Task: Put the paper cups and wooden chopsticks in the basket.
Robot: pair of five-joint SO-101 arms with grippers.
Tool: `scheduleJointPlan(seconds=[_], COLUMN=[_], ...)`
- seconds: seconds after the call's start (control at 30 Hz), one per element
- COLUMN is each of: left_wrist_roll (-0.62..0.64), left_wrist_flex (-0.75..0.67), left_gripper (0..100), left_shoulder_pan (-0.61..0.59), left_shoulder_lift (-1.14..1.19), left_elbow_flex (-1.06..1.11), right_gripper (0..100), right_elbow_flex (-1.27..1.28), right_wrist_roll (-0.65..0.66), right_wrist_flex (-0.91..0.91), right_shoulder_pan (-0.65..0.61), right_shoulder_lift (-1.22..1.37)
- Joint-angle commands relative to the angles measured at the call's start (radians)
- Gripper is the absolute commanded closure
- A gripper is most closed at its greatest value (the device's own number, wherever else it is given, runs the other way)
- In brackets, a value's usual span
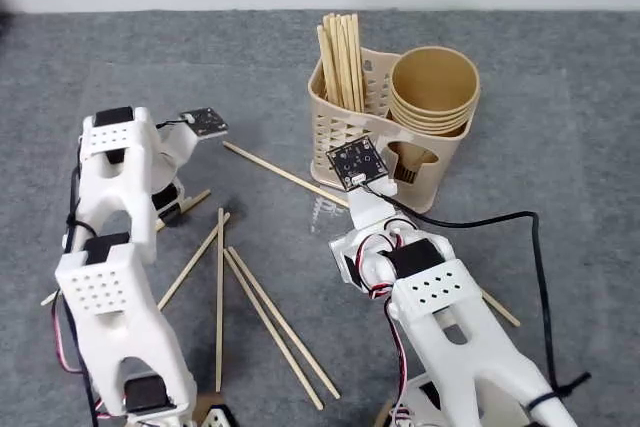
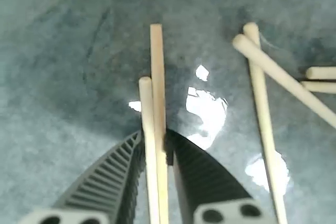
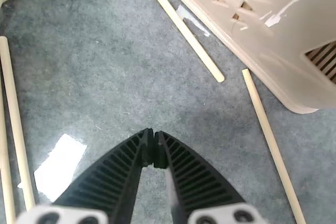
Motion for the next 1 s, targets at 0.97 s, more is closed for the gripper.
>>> scheduleJointPlan(seconds=[0.97], left_wrist_roll=[0.120], left_wrist_flex=[0.124], left_gripper=[82], left_shoulder_pan=[0.068], left_shoulder_lift=[-0.203], left_elbow_flex=[0.007], right_gripper=[99.0], right_elbow_flex=[0.002], right_wrist_roll=[0.002], right_wrist_flex=[0.005], right_shoulder_pan=[-0.002], right_shoulder_lift=[-0.044])
